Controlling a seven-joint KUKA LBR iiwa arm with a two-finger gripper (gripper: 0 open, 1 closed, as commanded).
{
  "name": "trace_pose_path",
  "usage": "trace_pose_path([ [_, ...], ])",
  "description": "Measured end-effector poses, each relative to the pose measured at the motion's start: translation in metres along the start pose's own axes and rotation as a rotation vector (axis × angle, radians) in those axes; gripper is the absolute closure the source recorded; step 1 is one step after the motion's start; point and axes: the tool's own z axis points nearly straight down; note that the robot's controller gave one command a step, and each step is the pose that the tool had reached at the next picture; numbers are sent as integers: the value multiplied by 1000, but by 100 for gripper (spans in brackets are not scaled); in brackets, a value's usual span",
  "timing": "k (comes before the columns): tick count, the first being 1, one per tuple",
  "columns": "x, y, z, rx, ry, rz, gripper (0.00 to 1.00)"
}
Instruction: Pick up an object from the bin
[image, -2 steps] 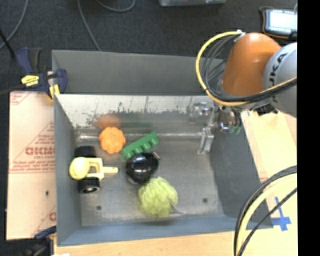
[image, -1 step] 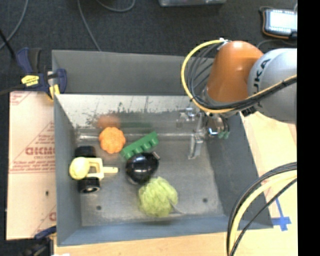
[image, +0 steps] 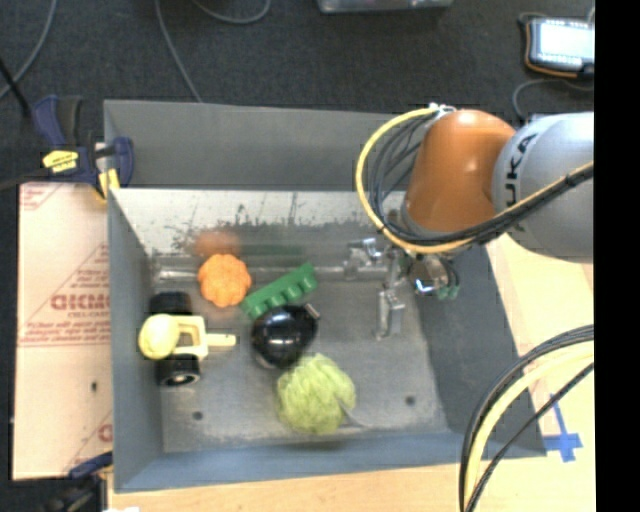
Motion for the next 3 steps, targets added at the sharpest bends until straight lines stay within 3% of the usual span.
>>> trace_pose_path([
  [1, 12, 21, 20, -4, 1, 146, 0],
  [2, -4, 44, 50, 0, -3, 122, 0],
  [3, 8, 67, 64, -2, -2, 32, 0],
])
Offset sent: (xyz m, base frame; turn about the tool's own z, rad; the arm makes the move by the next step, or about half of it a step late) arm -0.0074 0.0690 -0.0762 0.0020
